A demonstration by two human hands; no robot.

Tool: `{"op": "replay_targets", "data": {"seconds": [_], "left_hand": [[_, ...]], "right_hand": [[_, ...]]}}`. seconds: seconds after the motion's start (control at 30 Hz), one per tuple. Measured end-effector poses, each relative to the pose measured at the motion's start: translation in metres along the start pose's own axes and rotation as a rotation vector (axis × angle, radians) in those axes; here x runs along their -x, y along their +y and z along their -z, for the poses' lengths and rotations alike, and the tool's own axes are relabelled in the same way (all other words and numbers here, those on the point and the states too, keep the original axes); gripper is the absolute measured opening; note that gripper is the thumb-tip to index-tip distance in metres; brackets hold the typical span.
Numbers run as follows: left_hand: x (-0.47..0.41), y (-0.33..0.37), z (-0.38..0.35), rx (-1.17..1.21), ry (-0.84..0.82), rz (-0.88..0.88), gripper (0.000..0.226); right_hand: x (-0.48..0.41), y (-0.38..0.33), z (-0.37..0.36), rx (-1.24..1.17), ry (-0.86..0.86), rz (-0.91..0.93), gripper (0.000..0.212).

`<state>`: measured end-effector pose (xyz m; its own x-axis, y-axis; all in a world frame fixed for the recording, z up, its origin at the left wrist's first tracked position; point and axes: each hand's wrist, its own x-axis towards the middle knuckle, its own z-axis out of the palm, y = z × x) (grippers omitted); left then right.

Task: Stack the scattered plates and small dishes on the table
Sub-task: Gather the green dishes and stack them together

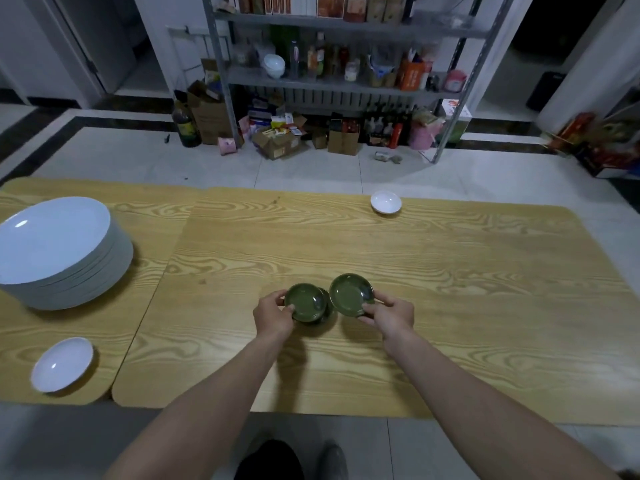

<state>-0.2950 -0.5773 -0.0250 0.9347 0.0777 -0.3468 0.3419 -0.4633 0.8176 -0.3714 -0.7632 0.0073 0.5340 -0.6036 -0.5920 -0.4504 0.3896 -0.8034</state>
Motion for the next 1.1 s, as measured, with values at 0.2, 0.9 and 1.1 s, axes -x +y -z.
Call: {"op": "replay_targets", "data": {"seconds": [0.2,0.9,1.1], "left_hand": [[-0.011,-0.006,-0.014,-0.024,-0.031,-0.014,0.035],[-0.032,-0.020,-0.015,0.080,-0.185,0.005,0.029],[-0.035,-0.026,-0.016,0.105,-0.207,0.042,0.028]], "right_hand": [[-0.014,-0.003,0.000,0.009,-0.004,-0.031,0.042],[-0.031,0.018,-0.052,0.213,-0.075,-0.075,0.042],[-0.029,0.021,-0.061,0.279,-0.061,-0.062,0.040]]}}
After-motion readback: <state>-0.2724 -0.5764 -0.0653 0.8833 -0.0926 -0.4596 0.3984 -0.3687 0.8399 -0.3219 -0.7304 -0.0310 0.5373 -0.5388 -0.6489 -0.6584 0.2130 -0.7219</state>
